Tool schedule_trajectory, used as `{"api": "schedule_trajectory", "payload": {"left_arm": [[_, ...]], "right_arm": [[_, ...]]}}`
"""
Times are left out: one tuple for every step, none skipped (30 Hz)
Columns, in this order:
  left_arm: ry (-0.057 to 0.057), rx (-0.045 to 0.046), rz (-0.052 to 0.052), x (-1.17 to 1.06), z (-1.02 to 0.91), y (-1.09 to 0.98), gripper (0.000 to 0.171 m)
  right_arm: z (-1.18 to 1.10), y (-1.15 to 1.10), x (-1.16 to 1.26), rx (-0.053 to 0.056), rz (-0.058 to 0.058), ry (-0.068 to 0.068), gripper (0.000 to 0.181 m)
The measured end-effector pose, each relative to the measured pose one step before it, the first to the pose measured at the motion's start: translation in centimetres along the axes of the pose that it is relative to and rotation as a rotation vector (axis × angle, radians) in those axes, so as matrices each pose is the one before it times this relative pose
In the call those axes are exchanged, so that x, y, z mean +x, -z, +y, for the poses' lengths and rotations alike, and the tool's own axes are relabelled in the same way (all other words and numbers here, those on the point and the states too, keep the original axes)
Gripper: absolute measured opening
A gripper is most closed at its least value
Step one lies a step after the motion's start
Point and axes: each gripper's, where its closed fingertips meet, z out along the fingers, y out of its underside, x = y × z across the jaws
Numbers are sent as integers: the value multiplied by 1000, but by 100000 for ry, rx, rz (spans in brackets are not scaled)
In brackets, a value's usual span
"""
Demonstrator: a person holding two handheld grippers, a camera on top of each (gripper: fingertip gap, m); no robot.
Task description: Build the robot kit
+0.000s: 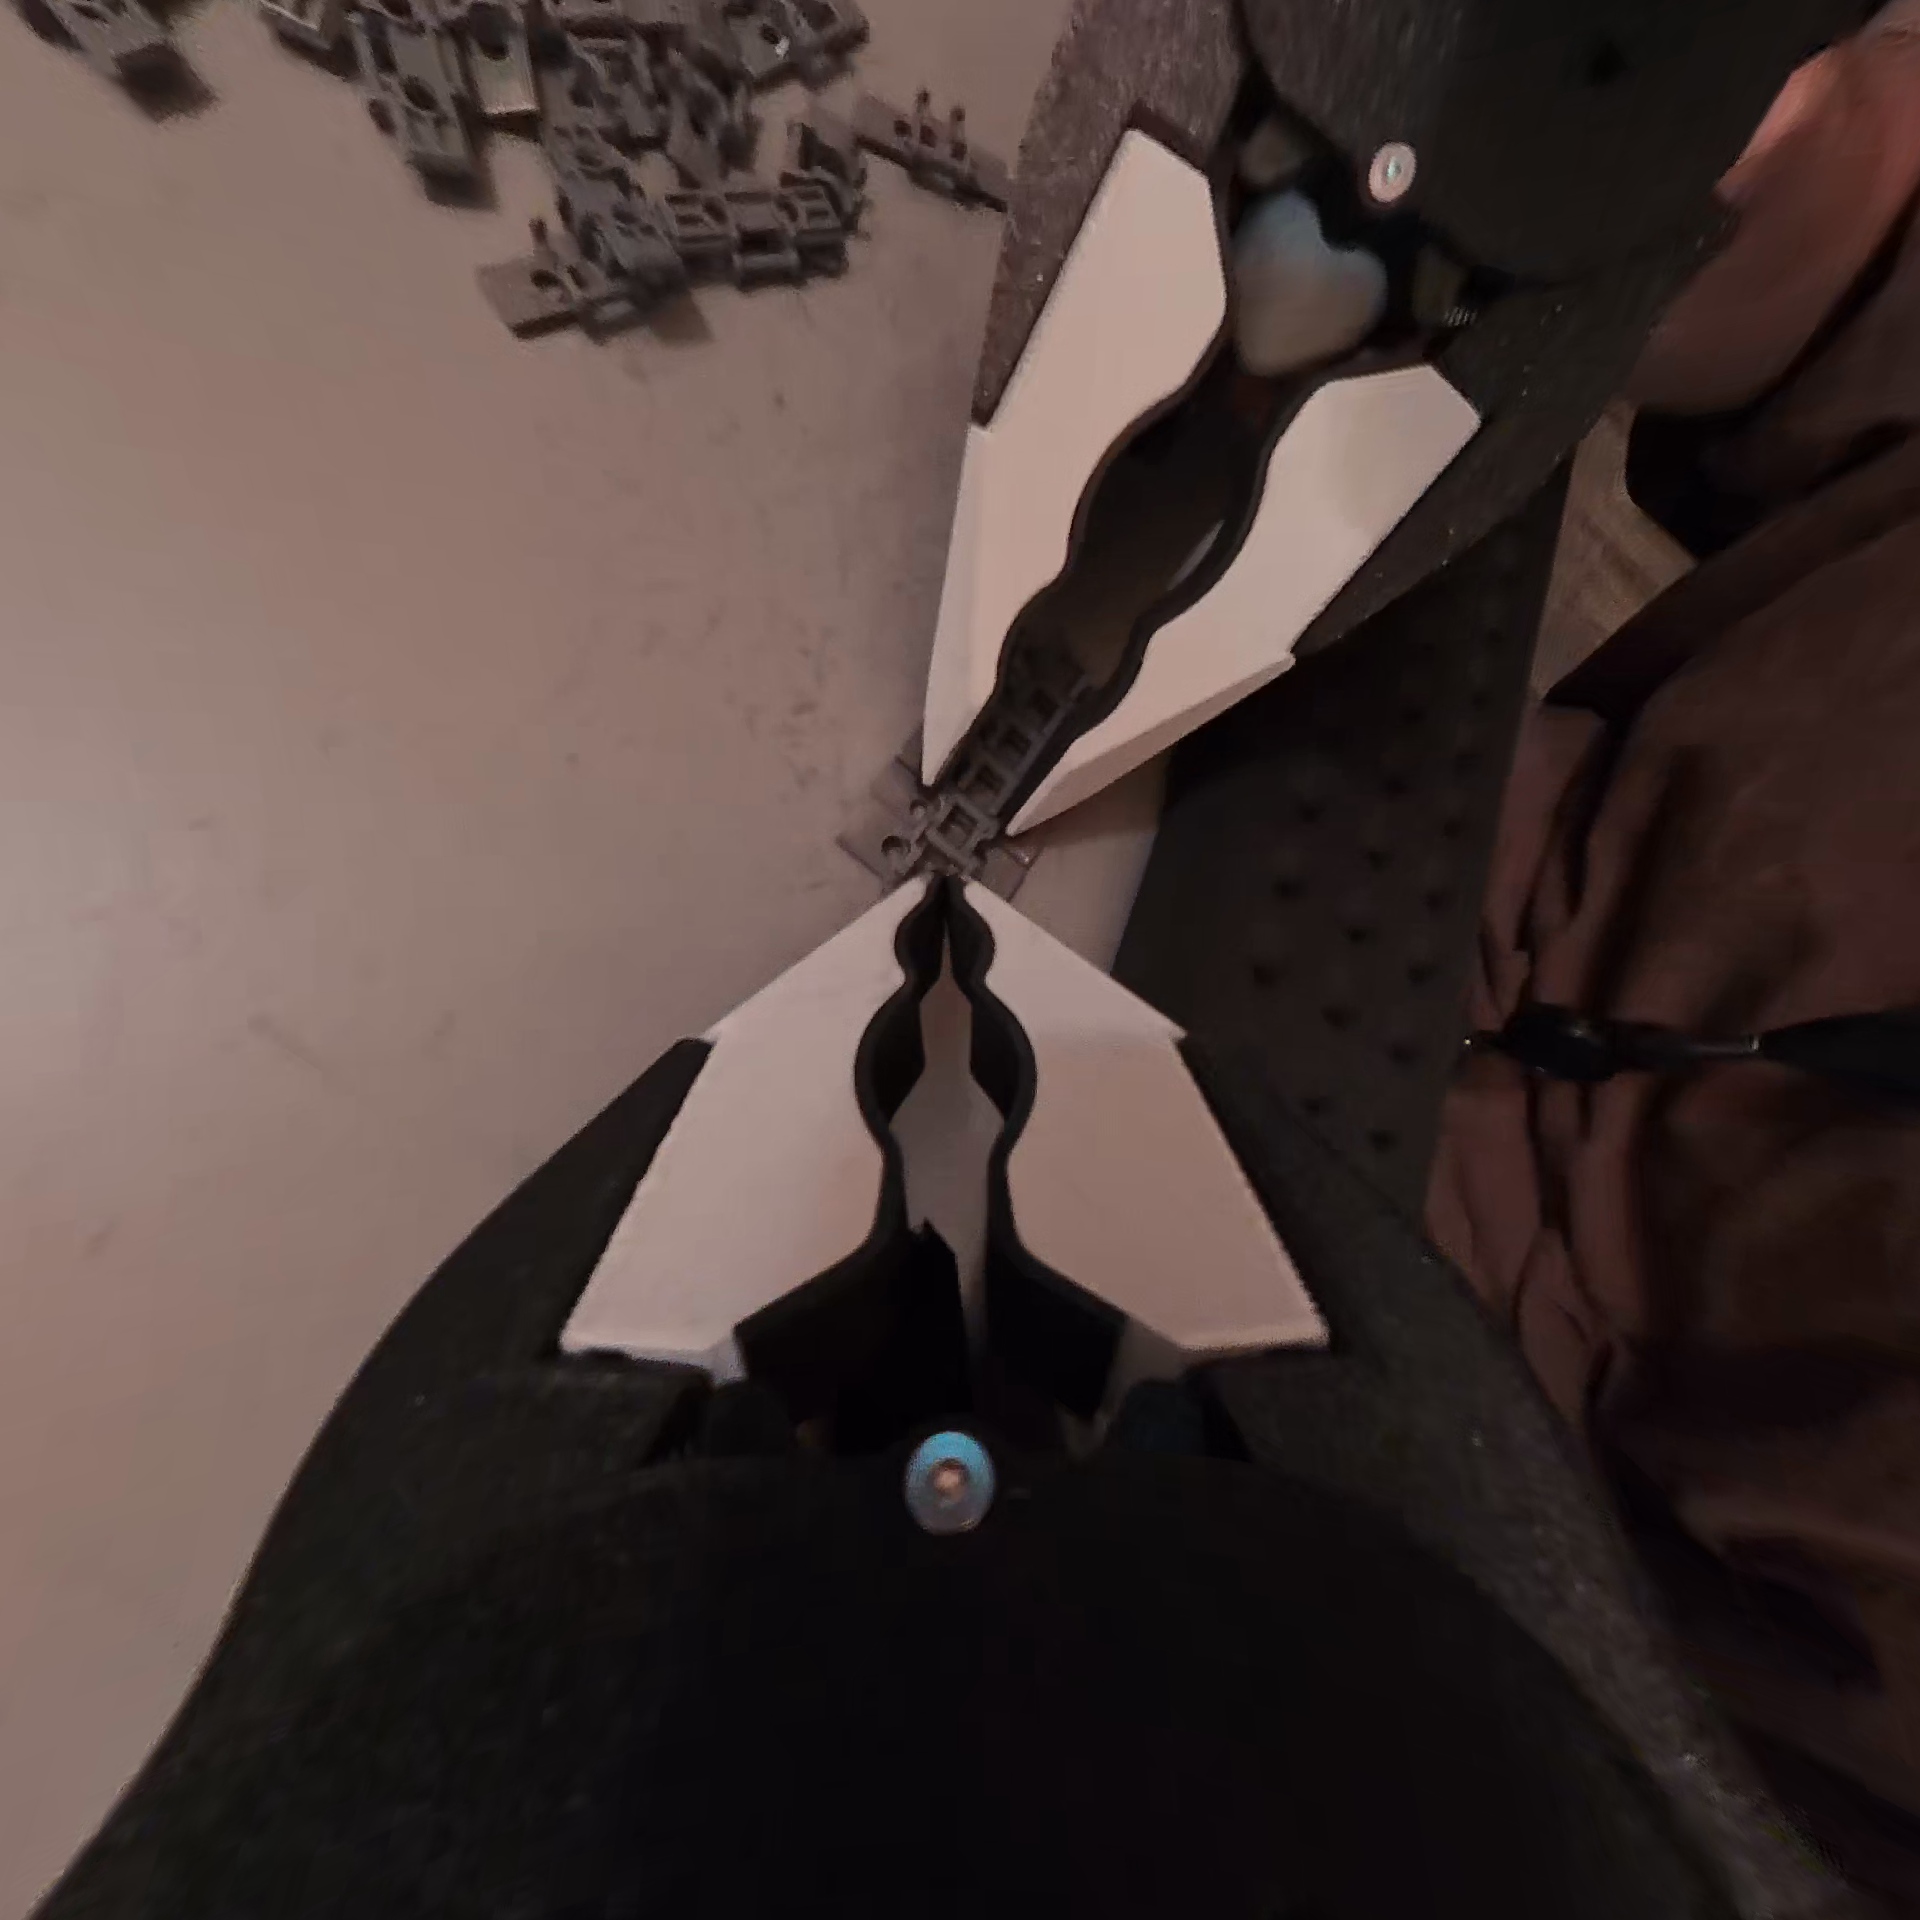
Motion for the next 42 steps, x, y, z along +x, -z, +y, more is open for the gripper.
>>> {"api": "schedule_trajectory", "payload": {"left_arm": [[-600,-707,992,174,-9,-258,0],[-47,-294,-170,-62,-76,-258,0],[382,-914,-1685,-351,83,-273,0],[570,-753,-194,-148,129,-175,0],[622,-414,-251,-55,78,-17,0],[-389,-404,-1293,0,7,-27,0],[-2282,-908,-2590,-6,17,-37,0],[-1956,-1518,-2858,0,10,-36,0],[-376,-1764,-2516,-4,-2,-26,0],[-262,-1048,-2040,9,0,-31,0],[536,429,-902,15,-6,-17,0],[1968,858,396,22,0,-4,0],[1205,872,491,17,14,-3,0],[648,484,-13,10,-16,-10,0],[-542,-16,-706,14,-18,-21,0],[-484,-299,-923,-3,-16,-16,0],[-823,-300,-1167,1,-32,-47,0],[-1237,269,-909,73,-5,-145,0],[-272,1759,-324,37,-79,-36,0],[1126,1863,739,0,43,15,0],[1323,1785,552,-8,21,16,0],[-228,708,-915,-9,30,2,0],[-500,58,-1753,-12,9,-6,0],[-574,47,-1653,-8,22,-1,0],[-405,570,-843,6,11,-29,0],[705,971,122,3,-9,1,0],[976,771,678,-1,1,9,0],[38,144,209,7,-5,-3,0],[-1270,-532,-751,-13,-13,0,0],[-1061,-688,-859,2,-20,-14,0],[-675,-384,-608,4,-38,-34,0],[-104,247,21,63,-63,-60,0],[771,548,395,5,-29,4,0],[768,618,459,-9,5,4,0],[398,479,336,6,-4,0,0],[355,-15,30,8,3,-5,0],[29,-245,-299,-5,-16,-9,0],[950,-134,-228,-11,-13,-29,0],[859,-224,-257,-22,35,-32,0],[1153,166,698,6,53,-25,0],[2948,753,1448,22,-52,-2,0],[1006,393,741,5,34,4,0]], "right_arm": [[-5,1,-4,-42,42,248,14],[-1,-8,1,-108,-5,19,14],[-15,-11,-7,-143,-39,111,14],[3,-2,-1,-244,19,203,14],[-3,-1,-1,-258,173,419,14],[-9,-11,3,-303,325,300,14],[3,-4,-1,-338,437,270,14],[6,-2,0,-181,357,241,14],[-12,-2,-3,0,201,-45,14],[2,-3,5,125,123,-318,14],[1,-7,1,144,147,-97,14],[-3,3,-6,-2,325,-89,14],[-4,-17,-2,-212,582,80,14],[10,-5,-1,-243,485,355,14],[-13,-5,3,-65,169,41,14],[-5,-10,0,342,-365,-711,14],[-12,-5,7,498,-505,-1624,14],[-41,-18,14,397,264,-1111,14],[-17,-2,53,459,783,387,14],[-17,1,0,669,-423,-497,14],[-10,2,-2,919,-944,-822,14],[-7,23,10,1075,-1415,-812,14],[-27,25,-3,1243,-1507,-2389,14],[-34,43,-12,1077,-1178,-1388,14],[-106,135,-33,1222,-1174,-346,13],[-331,277,-125,2018,-1891,-1178,14],[-758,434,-190,4547,-2462,-2337,12],[-820,368,-5,4977,-826,-1685,3],[-326,76,389,1745,2452,603,0],[310,-235,265,-2523,1928,1896,0],[556,-516,-135,-3873,-470,916,0],[360,-545,-173,-2519,-388,-239,0],[-11,-146,-50,-403,687,356,0],[37,32,172,-721,1433,1291,0],[56,-51,35,-106,577,-83,0],[57,-25,12,-107,953,-258,0],[65,-18,37,-702,902,83,0],[71,-21,54,-1405,-421,-4274,0],[92,-91,40,-1594,-825,-3208,0],[45,-54,18,-1650,-890,-1186,0],[33,-39,28,-2294,-191,-1381,0],[-27,-2,23,-2084,730,341,0]]}}
